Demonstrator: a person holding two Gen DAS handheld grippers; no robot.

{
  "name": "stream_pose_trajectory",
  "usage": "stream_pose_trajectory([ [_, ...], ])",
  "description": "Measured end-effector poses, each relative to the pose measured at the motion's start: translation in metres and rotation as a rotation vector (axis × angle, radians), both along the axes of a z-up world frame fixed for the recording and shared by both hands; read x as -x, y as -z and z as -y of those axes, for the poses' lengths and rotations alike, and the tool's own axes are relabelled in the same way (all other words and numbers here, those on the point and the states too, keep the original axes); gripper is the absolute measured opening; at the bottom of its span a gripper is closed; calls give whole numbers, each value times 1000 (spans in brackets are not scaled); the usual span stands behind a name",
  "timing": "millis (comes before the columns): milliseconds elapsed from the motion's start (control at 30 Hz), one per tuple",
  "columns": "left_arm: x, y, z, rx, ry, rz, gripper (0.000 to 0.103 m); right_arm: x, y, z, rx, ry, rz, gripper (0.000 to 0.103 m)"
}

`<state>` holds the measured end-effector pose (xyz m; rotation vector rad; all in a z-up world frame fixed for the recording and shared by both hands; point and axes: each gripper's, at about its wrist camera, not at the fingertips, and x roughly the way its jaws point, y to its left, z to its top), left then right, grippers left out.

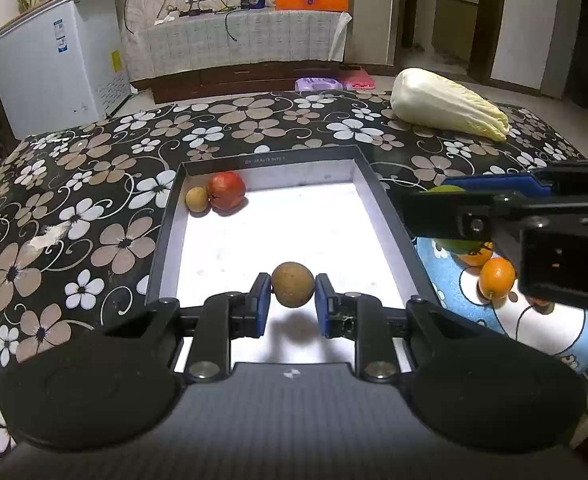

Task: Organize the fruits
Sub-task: 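Lift both held fruits from the tray toward the blue plate, then carry the brown fruit and green lime in both tools over the blue plate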

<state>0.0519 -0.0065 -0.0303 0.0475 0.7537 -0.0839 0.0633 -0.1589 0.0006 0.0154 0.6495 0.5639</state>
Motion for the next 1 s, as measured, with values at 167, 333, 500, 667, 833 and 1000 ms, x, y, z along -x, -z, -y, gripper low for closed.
stream_pose_trajectory([
  [167, -6, 1, -2, 9, -7, -1, 28, -6, 2, 6, -7, 5, -13, 31],
  [333, -13, 7, -1, -4, -11, -18, 28, -9, 4, 4, 1, -5, -18, 31],
  [500, -16, 8, -1, -10, -12, -17, 28, -11, 3, 3, -1, -15, -13, 31],
  [667, -17, 6, -2, -12, -17, -17, 28, -12, 3, 3, -2, -15, -13, 31],
  [833, -16, 2, -2, -17, -11, -7, 28, -12, 1, 2, -3, -21, -10, 31],
  [1000, -18, 4, -2, -27, -12, -14, 28, -13, 1, 2, -4, -25, -9, 31],
])
